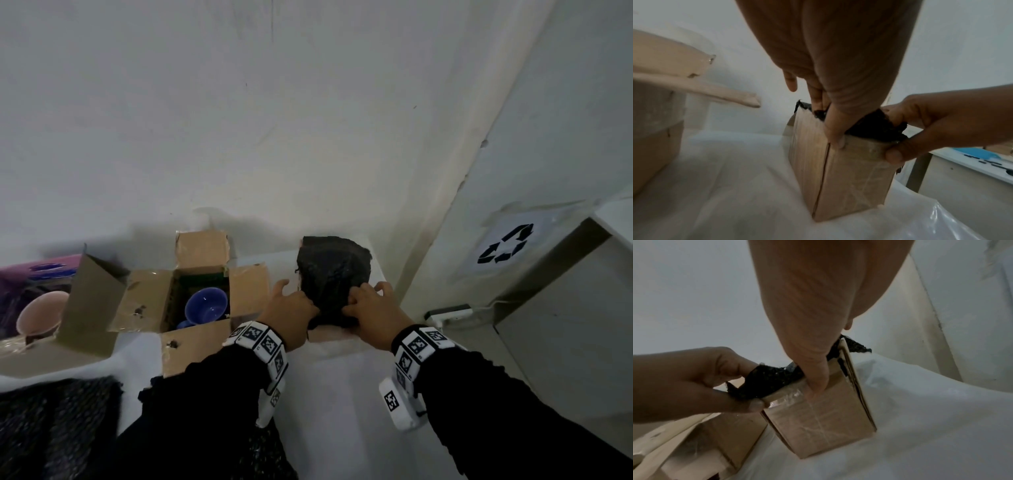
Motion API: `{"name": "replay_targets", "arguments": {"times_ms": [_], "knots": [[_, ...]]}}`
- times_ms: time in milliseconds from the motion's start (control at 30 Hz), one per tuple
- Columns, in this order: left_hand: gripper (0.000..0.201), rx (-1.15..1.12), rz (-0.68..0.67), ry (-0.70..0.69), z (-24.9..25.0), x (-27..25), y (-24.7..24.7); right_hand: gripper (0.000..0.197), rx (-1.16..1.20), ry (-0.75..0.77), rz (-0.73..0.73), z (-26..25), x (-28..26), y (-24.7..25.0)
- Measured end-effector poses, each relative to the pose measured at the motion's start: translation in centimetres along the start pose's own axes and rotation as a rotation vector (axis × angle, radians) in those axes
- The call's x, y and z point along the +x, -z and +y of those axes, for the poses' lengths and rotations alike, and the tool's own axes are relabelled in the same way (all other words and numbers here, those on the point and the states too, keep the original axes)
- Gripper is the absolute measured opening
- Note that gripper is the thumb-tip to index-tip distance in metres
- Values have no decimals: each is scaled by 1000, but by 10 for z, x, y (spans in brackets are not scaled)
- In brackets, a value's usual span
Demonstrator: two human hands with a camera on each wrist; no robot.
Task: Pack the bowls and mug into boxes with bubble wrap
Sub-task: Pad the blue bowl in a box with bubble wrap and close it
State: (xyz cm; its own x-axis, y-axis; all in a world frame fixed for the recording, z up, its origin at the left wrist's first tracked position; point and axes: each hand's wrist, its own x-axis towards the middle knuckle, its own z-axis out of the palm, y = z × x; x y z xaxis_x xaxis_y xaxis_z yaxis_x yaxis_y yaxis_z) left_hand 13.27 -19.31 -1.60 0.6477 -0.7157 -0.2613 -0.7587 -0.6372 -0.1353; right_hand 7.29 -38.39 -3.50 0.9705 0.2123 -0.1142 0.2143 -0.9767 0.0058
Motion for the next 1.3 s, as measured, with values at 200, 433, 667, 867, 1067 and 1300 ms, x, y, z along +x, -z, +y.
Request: {"name": "replay_targets", "arguments": {"times_ms": [200, 433, 667, 867, 1067, 1300], "knots": [[32, 126, 61, -16, 10, -17, -6, 22, -74, -15, 34, -18, -10, -9], [6, -57, 330, -25, 9, -15, -21, 19, -110, -24, 68, -27, -17, -12], [23, -42, 455, -44, 17, -9, -23, 10, -108, -24, 221, -25, -13, -29], [45, 79, 274, -46, 16, -12, -17, 7, -69, 15, 222, -23, -12, -35], [35, 79, 124, -53, 7, -2, -7, 59, 109, 17, 5, -13, -3, -17], [52, -59, 271, 16, -2, 0, -26, 31, 641, -465, 532, 25, 30, 12]]}}
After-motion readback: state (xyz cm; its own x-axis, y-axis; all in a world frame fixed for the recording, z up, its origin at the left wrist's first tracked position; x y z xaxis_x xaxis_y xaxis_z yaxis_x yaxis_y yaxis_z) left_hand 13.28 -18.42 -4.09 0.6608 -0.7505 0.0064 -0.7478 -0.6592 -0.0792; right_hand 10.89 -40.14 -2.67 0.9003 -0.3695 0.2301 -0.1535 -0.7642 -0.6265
